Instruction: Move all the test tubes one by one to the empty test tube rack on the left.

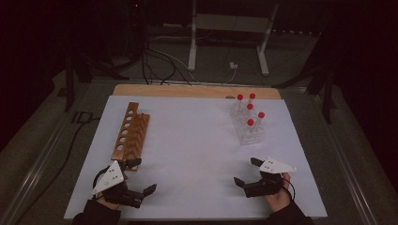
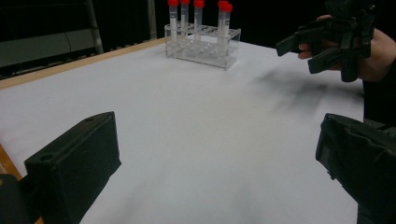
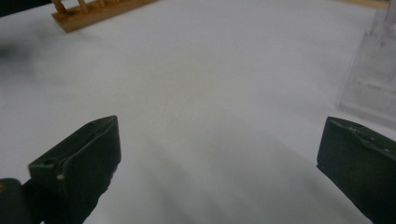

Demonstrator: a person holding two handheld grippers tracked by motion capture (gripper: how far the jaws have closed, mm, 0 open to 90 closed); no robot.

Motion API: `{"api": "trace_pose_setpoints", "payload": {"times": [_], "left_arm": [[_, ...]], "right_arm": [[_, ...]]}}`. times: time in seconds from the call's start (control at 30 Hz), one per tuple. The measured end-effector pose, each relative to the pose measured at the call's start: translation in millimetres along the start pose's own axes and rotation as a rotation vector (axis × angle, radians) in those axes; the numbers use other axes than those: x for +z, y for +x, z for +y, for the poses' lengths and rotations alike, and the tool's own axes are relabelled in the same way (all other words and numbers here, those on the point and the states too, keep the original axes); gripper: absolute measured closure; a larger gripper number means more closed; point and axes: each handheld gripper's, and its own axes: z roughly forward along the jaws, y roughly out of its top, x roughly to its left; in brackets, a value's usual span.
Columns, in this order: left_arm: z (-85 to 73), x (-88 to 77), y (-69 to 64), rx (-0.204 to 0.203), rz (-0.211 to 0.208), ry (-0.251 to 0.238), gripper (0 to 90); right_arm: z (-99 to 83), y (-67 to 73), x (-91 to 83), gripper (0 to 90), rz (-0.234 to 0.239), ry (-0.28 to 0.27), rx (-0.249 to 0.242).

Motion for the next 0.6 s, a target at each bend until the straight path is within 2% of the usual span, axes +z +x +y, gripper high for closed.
{"api": "trace_pose_setpoints", "payload": {"times": [0.07, 0.2, 0.27, 0.33, 0.4, 0.43, 0.6], "left_arm": [[0.1, 0.0, 0.4, -0.003, 0.001, -0.001, 0.5], [0.1, 0.8, 1.2, -0.003, 0.000, 0.001, 0.5], [0.2, 1.1, 1.7, -0.003, 0.002, 0.000, 0.5], [0.4, 1.4, 2.4, -0.008, 0.002, 0.000, 0.5], [0.4, 1.7, 3.1, -0.012, 0.002, -0.003, 0.5], [0.4, 1.8, 3.3, -0.016, 0.002, -0.005, 0.5], [0.7, 0.5, 2.3, -0.014, 0.004, -0.009, 0.5]], "right_arm": [[0.4, 0.2, -0.8, 0.0, 0.000, -0.017, -0.009], [1.6, -0.5, -7.6, 0.0, -0.019, -0.119, -0.054], [1.5, -0.8, -8.7, 0.0, -0.035, -0.129, -0.062], [1.4, -2.1, -9.8, 0.0, -0.026, -0.124, -0.054], [0.8, -2.3, -9.4, 0.0, -0.014, -0.096, -0.037], [0.8, -1.9, -8.7, 0.0, 0.005, -0.075, -0.037], [2.0, 1.6, -8.9, 0.0, 0.006, -0.052, -0.056]]}}
